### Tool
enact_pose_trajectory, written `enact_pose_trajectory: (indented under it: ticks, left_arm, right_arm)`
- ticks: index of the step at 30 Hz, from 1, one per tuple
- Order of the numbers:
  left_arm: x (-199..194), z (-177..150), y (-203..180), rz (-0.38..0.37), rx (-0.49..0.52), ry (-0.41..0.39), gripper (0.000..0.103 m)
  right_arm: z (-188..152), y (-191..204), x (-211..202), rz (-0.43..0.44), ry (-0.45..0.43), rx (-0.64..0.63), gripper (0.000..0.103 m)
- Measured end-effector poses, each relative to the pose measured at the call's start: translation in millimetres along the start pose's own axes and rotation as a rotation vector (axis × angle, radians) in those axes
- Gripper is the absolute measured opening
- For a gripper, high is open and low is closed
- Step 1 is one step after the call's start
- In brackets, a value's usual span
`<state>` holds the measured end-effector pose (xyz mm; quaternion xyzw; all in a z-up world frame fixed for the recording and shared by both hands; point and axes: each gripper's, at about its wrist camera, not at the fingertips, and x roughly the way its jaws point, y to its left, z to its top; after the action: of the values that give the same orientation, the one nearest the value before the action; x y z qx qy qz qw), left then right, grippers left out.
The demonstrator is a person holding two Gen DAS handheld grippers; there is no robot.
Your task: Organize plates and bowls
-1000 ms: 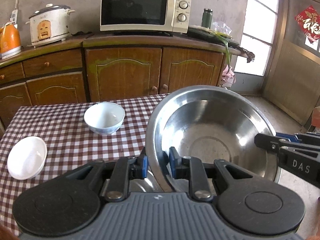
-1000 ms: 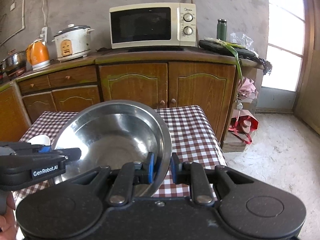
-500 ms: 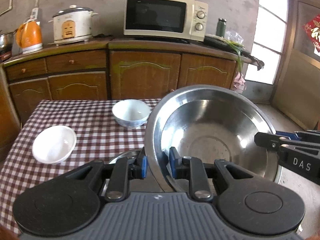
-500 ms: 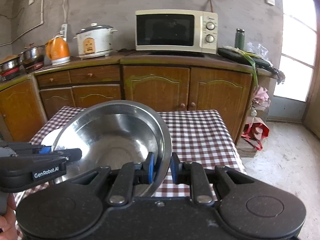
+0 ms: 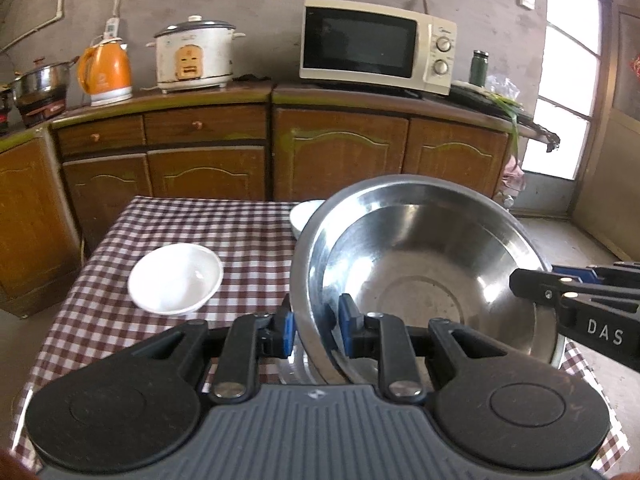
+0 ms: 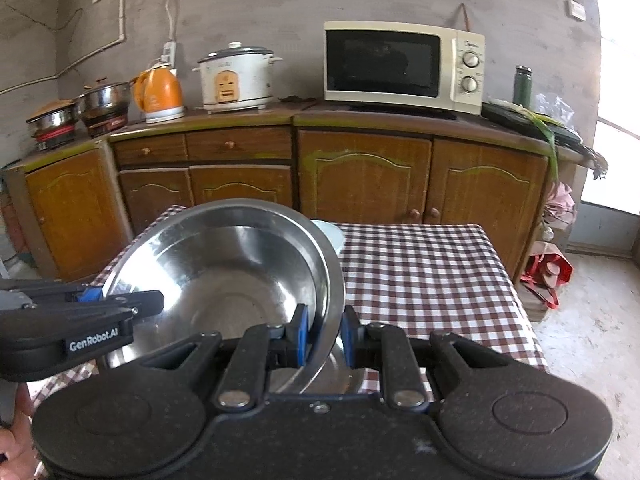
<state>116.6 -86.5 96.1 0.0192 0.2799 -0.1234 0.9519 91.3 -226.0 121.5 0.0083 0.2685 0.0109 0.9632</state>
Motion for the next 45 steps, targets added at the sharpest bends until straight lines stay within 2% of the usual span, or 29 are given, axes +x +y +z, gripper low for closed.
enact_pose_trajectory:
  ticks: [20,45]
  left_arm:
    - [-26.7,-23.5,50.2,0.089,-0.042,-0.009,0.024]
    - [-32.9,-58.5,122.1,0.196,-0.102,0.038,0.024]
  right_arm:
    - [-15.8,65.5,1.9,0.091,0.008,-0.051,0.022]
    - [-38.6,154.2,32.6,0.197,0.068,-0.134,0.022]
